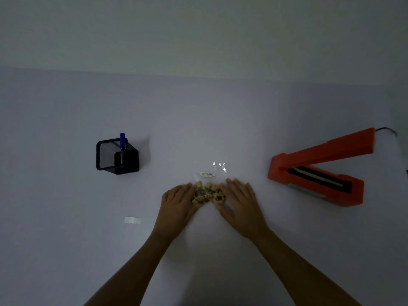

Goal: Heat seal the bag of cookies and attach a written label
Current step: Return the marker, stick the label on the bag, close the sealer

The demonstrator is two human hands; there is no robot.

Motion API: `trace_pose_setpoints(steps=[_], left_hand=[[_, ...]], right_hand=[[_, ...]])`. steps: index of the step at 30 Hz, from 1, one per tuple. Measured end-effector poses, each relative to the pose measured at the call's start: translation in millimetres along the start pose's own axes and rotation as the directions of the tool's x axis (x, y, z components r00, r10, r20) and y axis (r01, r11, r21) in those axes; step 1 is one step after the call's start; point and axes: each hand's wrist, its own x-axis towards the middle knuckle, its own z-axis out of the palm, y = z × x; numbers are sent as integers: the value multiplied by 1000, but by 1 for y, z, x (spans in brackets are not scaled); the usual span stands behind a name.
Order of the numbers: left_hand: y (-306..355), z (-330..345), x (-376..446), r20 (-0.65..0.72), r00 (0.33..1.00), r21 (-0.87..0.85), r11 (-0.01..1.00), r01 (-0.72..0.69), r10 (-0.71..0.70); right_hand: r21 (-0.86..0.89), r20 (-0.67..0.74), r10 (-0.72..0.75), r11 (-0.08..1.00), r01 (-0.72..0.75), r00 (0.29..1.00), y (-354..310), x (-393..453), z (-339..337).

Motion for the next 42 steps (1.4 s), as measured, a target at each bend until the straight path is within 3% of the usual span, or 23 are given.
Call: trace_pose_setpoints(steps=[8,16,22,30,34,38,42], left_hand=[[-34,-27,83,-59,992,-9,993,114,-115],[-34,-39,118,-122,978,-164,975,151,-172],[-29,-40,112,-106,967,-184,960,209,-231],[21,-40,84,-108,988,-212,974,83,-108],[66,-23,68,-38,999,-264,963,-46,37],[114,-19,64,-36,987,-278,947,-159,155],[159,-28,71,-13,978,-271,941,-203,207]], right_hand=[[-25,-13,56,998,-57,998,-5,107,-7],[-114,-60,73,990,-79,996,1,149,-11],[-129,-78,89,987,-99,993,-2,137,-19],[125,-85,199,974,-188,976,-7,37,-60],[183,-153,390,914,-362,908,8,-44,-89],[273,-266,609,791,-547,748,43,-105,-126],[332,-246,746,665,-669,619,88,-131,-162]])
